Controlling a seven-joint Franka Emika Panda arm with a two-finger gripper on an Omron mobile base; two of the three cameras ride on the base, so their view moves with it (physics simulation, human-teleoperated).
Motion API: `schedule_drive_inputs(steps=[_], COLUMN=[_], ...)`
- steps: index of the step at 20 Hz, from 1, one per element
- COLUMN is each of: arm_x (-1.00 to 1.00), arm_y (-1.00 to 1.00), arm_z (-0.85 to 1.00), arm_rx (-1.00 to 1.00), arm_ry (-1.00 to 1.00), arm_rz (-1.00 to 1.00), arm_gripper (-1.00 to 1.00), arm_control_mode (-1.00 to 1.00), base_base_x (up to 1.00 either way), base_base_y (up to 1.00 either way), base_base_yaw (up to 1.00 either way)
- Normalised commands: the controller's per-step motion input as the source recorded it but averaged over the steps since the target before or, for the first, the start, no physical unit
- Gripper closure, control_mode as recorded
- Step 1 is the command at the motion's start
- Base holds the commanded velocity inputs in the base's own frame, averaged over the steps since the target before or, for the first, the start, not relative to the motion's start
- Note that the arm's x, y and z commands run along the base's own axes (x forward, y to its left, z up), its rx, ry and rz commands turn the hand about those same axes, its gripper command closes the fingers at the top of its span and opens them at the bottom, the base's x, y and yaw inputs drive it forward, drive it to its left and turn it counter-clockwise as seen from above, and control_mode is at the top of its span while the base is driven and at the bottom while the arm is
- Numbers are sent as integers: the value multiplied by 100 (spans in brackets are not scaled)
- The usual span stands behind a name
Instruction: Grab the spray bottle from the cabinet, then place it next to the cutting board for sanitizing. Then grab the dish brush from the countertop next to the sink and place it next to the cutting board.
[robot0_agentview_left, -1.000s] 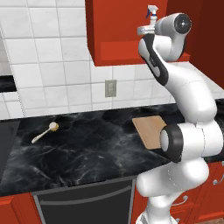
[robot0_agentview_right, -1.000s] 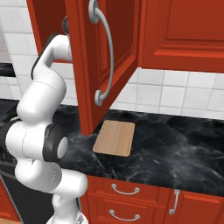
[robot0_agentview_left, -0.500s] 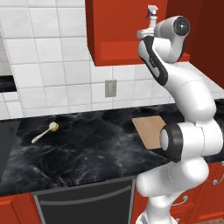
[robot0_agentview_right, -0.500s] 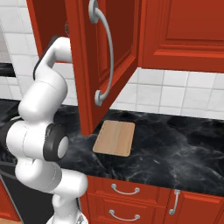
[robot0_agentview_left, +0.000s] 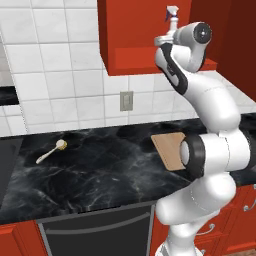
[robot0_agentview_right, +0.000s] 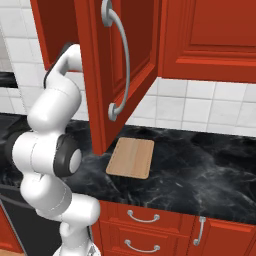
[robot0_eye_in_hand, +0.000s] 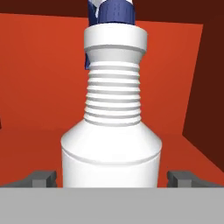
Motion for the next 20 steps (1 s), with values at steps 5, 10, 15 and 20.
schedule_drive_inputs(steps=[5, 10, 15, 20], arm_x=[20, 3, 0, -8], arm_y=[0, 0, 4, 13], arm_z=[-4, 0, 0, 0], arm_rx=[0, 0, 0, 0], arm_ry=[0, 0, 6, 9], arm_rz=[0, 0, 0, 0], arm_gripper=[100, 100, 100, 100], arm_control_mode=[-100, -100, -100, -100], base_base_x=[0, 0, 0, 0], base_base_y=[0, 0, 0, 0], base_base_yaw=[0, 0, 0, 0])
